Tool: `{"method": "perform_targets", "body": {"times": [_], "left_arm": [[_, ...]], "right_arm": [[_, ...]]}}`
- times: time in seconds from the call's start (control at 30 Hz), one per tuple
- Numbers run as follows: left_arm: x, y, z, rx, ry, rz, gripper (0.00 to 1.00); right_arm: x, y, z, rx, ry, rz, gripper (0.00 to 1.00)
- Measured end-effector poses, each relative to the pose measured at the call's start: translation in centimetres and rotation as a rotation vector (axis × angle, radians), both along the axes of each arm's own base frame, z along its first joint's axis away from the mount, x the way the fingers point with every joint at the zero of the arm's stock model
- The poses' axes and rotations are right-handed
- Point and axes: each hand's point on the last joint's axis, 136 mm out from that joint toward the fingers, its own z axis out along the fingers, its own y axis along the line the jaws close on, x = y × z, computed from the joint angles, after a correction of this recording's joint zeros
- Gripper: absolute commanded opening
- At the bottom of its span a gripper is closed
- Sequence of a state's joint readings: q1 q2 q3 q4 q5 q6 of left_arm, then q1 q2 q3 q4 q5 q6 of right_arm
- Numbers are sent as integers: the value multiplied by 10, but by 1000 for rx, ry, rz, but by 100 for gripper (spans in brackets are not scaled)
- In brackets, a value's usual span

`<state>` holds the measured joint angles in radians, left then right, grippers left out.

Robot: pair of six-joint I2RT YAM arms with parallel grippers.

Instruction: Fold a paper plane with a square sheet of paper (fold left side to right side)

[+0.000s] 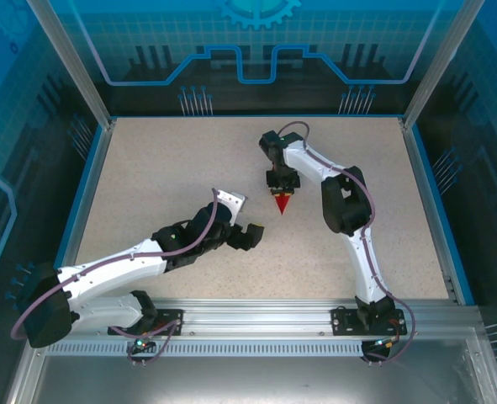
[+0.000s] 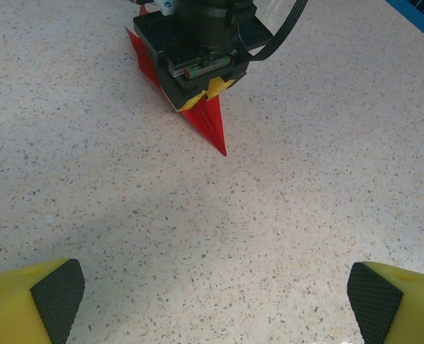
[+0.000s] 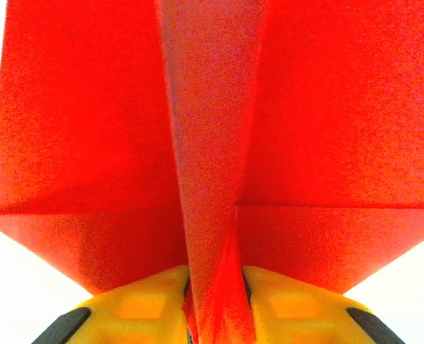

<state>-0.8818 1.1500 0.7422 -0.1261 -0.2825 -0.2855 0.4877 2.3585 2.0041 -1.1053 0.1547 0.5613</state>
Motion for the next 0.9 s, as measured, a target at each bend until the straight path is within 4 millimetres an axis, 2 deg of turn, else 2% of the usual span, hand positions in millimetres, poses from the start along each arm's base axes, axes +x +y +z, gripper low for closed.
{"method": "perform_targets", "body": {"times": [0.27,0.5,0.7,0.77,0.9], "left_arm": [[0,3,4,0,-10,10,98],[0,4,5,-1,-13,13,98],[0,7,5,6,-13,22,99],[1,9,4,15,-15,36,98],[7,23,0,41,-11,111,98]], "right_arm": [[-8,5,4,-14,8,24,33],[-7,4,19,-15,-20,31,34],[-8,3,32,-12,-33,52,41],[-8,3,41,-4,-50,66,47],[-9,6,86,39,-139,109,59]]}}
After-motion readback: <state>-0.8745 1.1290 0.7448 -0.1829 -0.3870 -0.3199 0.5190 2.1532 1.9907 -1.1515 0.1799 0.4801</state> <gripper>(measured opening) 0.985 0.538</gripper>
